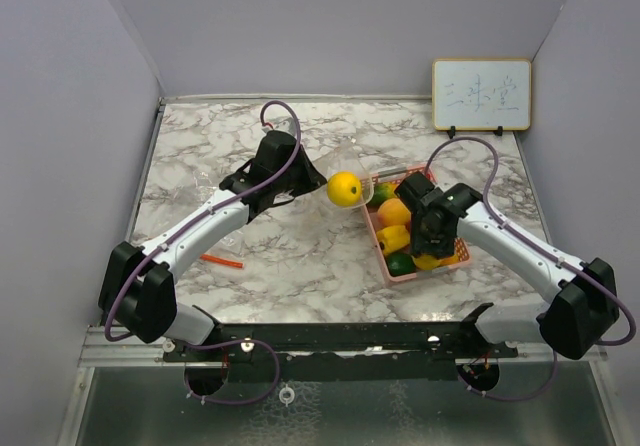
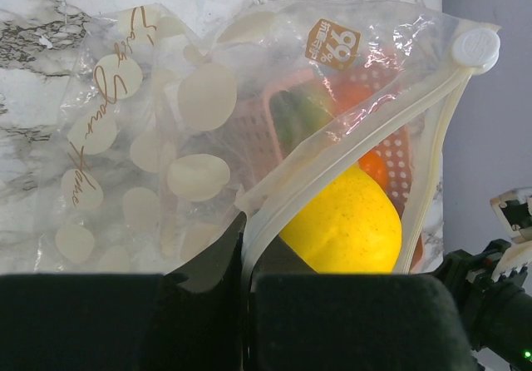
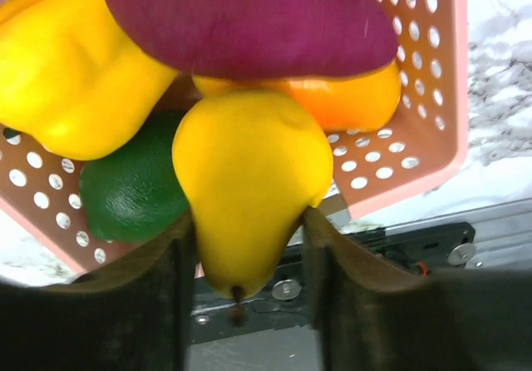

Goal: Place the food in the zip-top bag and seal the zipper
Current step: Pick up the fake fruit from the bin, then place the fake fruit in the zipper food storage bag.

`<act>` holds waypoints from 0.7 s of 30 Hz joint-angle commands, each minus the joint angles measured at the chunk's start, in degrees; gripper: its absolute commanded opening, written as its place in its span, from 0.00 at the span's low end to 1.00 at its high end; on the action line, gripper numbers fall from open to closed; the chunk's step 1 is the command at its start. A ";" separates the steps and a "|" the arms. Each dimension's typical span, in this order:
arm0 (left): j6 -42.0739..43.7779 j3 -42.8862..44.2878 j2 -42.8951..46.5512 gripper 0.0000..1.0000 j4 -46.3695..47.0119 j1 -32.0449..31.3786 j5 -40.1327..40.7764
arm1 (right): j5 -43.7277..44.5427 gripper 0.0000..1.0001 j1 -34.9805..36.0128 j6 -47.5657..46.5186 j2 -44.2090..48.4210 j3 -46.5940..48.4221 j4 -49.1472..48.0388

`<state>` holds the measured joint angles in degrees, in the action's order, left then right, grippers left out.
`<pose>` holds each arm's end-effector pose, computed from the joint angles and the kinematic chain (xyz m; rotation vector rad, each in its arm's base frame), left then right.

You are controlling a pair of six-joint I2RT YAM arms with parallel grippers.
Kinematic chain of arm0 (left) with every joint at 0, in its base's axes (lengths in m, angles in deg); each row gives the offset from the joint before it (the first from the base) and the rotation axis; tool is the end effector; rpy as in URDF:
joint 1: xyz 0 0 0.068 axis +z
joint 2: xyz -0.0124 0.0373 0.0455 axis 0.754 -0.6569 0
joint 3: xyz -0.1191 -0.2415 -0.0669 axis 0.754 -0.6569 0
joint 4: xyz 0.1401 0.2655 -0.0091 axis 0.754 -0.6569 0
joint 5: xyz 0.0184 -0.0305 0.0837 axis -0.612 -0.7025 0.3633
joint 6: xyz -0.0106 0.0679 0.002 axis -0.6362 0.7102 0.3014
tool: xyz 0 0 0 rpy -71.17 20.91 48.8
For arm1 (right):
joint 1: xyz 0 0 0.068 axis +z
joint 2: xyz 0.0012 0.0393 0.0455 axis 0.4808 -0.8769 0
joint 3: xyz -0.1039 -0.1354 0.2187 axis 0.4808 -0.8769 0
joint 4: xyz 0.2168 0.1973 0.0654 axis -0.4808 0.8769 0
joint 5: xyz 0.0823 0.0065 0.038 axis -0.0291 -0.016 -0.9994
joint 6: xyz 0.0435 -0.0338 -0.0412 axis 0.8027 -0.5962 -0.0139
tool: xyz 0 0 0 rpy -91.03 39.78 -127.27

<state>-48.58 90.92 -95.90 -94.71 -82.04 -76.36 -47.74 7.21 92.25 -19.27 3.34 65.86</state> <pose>0.3167 -0.2126 0.2784 -0.2542 2.2439 -0.9167 0.2127 0.1335 0.2299 0.2187 2.8434 -0.2382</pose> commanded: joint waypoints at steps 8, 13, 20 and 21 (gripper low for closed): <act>-0.22 -2.37 4.36 0.00 -0.11 0.40 -1.47 | -0.65 0.02 0.27 -6.57 -0.65 19.37 3.32; -0.30 -1.44 4.72 0.00 -0.36 0.49 -1.84 | -15.82 0.02 0.27 -16.79 -4.10 36.57 -0.63; -1.27 -0.11 5.33 0.00 -0.73 0.57 -1.92 | -36.60 0.02 0.27 -14.56 -1.60 25.04 -27.28; -1.49 0.13 5.37 0.00 -0.79 0.58 -2.03 | -38.09 0.02 0.27 -13.78 -1.68 22.94 -30.43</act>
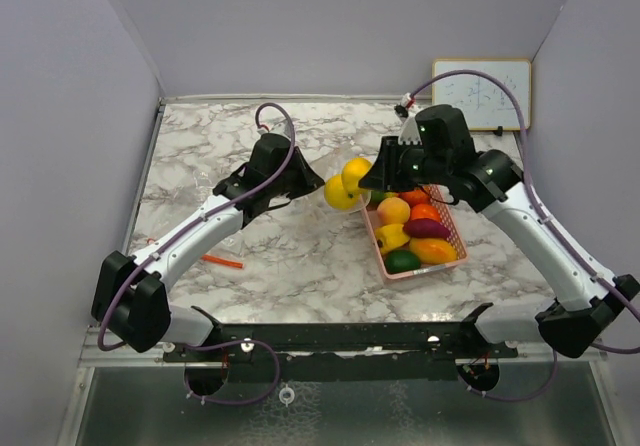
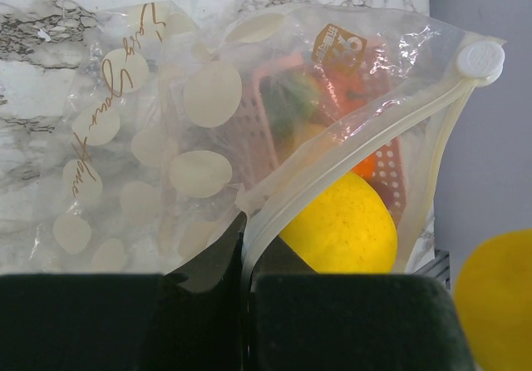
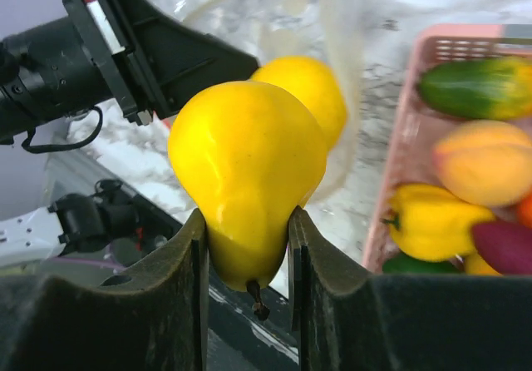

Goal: Place the food in the zip-top bag and seal the zipper
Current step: Place the fake fruit in the zipper food storage bag.

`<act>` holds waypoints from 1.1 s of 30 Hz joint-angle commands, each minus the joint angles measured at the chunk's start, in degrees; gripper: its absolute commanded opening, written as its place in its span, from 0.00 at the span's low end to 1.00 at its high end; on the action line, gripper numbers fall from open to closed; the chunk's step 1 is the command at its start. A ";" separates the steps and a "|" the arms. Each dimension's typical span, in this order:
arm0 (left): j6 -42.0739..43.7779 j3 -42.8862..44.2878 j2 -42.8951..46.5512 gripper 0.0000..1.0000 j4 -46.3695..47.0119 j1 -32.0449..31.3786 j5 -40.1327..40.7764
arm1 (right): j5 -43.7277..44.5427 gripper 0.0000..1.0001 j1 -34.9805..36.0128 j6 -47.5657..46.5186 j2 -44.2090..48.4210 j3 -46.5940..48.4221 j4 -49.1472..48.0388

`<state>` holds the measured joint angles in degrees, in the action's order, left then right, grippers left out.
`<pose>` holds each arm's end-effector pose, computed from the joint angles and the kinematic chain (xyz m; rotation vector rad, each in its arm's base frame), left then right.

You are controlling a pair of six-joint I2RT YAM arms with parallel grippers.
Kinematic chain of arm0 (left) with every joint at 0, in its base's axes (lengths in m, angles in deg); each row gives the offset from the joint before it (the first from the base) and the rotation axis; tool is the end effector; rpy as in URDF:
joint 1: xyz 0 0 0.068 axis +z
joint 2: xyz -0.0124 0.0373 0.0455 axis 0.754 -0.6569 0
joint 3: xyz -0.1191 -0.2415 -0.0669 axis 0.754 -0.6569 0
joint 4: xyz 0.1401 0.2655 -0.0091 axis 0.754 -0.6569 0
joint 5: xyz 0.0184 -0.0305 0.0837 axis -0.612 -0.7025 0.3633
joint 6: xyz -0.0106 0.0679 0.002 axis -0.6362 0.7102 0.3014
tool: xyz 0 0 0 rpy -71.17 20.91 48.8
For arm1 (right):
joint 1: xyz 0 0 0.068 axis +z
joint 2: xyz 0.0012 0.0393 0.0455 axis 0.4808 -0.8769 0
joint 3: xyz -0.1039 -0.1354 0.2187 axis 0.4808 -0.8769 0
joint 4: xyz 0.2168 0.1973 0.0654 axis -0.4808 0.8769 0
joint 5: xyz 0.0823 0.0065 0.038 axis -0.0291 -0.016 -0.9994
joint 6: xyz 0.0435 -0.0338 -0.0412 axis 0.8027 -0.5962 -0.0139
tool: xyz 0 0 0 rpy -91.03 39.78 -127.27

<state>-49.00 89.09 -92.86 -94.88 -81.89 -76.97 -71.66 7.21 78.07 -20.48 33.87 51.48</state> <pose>0.3067 -0.2056 0.2841 -0.2556 2.2293 -0.9397 0.2484 0.1877 0.4196 -0.1925 2.3625 0.7080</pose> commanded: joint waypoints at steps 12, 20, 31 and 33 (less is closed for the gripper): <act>-1.00 9.69 2.43 0.00 -6.35 0.43 -3.28 | 7.22 0.02 0.34 0.97 -7.37 -11.90 -17.47; -1.54 7.46 2.72 0.00 -5.13 0.43 -2.85 | 3.65 0.60 0.44 -0.87 -7.07 -9.69 -20.07; -1.36 1.99 1.81 0.00 -3.82 0.52 0.40 | 14.64 1.00 0.44 -3.87 -2.97 -2.92 -9.08; -0.97 3.67 1.54 0.00 -4.44 0.51 0.62 | 19.16 1.00 0.44 -3.28 -4.12 -2.71 -4.48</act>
<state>-50.29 90.42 -91.35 -100.63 -81.52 -77.25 -62.52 7.38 75.62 -24.04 29.94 37.49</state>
